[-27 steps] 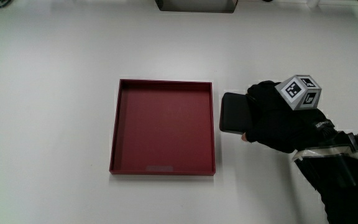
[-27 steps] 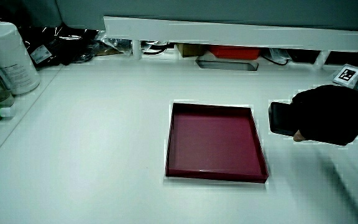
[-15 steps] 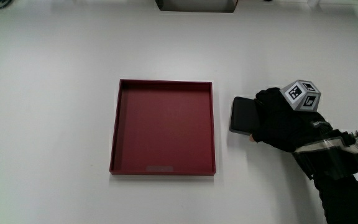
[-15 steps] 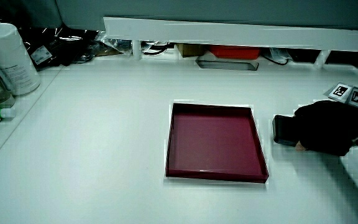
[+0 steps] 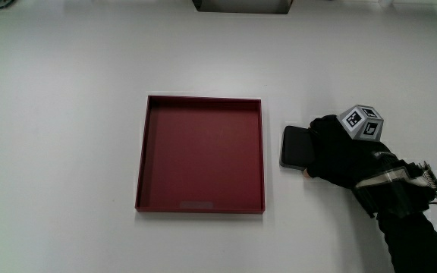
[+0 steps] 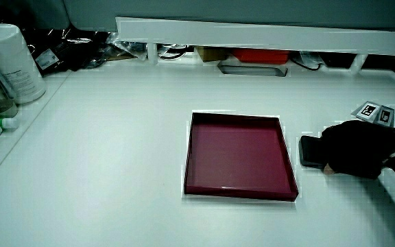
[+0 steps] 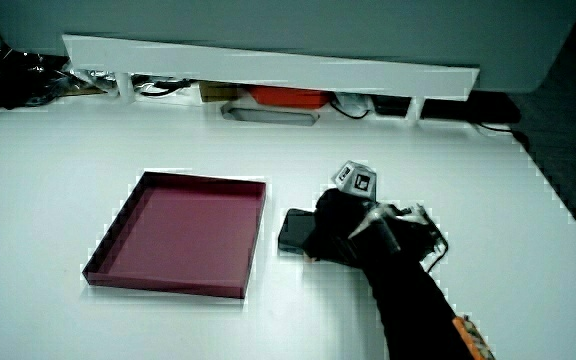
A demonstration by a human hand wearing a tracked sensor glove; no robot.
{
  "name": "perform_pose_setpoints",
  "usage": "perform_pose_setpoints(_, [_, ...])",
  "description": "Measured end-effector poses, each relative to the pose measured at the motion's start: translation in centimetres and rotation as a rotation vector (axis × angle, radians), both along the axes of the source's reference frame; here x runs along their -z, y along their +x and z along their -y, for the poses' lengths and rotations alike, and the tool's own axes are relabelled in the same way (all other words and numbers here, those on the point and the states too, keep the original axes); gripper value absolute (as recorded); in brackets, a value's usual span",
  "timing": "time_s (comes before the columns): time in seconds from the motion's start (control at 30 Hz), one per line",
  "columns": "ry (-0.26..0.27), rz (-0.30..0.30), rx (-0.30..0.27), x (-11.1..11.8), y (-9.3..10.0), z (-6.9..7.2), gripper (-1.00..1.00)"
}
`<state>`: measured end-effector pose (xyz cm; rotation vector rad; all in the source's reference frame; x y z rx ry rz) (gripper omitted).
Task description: Place battery on desk
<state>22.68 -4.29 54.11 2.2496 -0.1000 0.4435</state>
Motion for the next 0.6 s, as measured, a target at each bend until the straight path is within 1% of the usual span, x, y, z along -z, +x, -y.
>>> perform_pose_setpoints(0.03, [-0.010,-0.001,-0.006,-0.1,0.1,0.0,0.00])
perform_pose_setpoints(0.1, [-0.016,-0.002,0.006,0.1,-0.2,0.0,-0.11])
perform_pose_setpoints(0.13, [-0.019,-0.009,0.014,0.1,-0.3,-0.1,-0.17])
perform_pose_setpoints(0.17, [-0.031,-0.026,0.016,-0.3,-0.2,-0.1,-0.22])
perform_pose_setpoints(0.23, [-0.048,-0.028,0.023,-0.5,-0.1,-0.2,-0.33])
perform_pose_setpoints(0.27, [-0.053,-0.027,0.027,-0.2,-0.2,-0.2,-0.39])
perform_pose_setpoints(0.3, [-0.073,-0.031,0.023,-0.4,0.0,-0.2,-0.44])
perform_pose_setpoints(0.37, [-0.090,-0.018,0.016,-0.3,0.3,-0.1,-0.56])
perform_pose_setpoints(0.4, [-0.063,-0.032,0.015,0.0,0.4,0.0,-0.61])
perform_pose_setpoints(0.43, [-0.070,-0.015,0.021,0.3,0.5,0.1,-0.67])
perform_pose_setpoints(0.47, [-0.055,-0.036,0.028,0.7,0.7,0.3,-0.72])
perform_pose_setpoints(0.5, [-0.063,-0.023,0.022,1.7,0.6,0.4,-0.78])
perform_pose_setpoints(0.57, [-0.058,-0.050,0.044,2.8,0.7,0.8,-0.89])
perform_pose_setpoints(0.6, [-0.045,-0.069,0.052,3.7,0.7,1.0,-0.94])
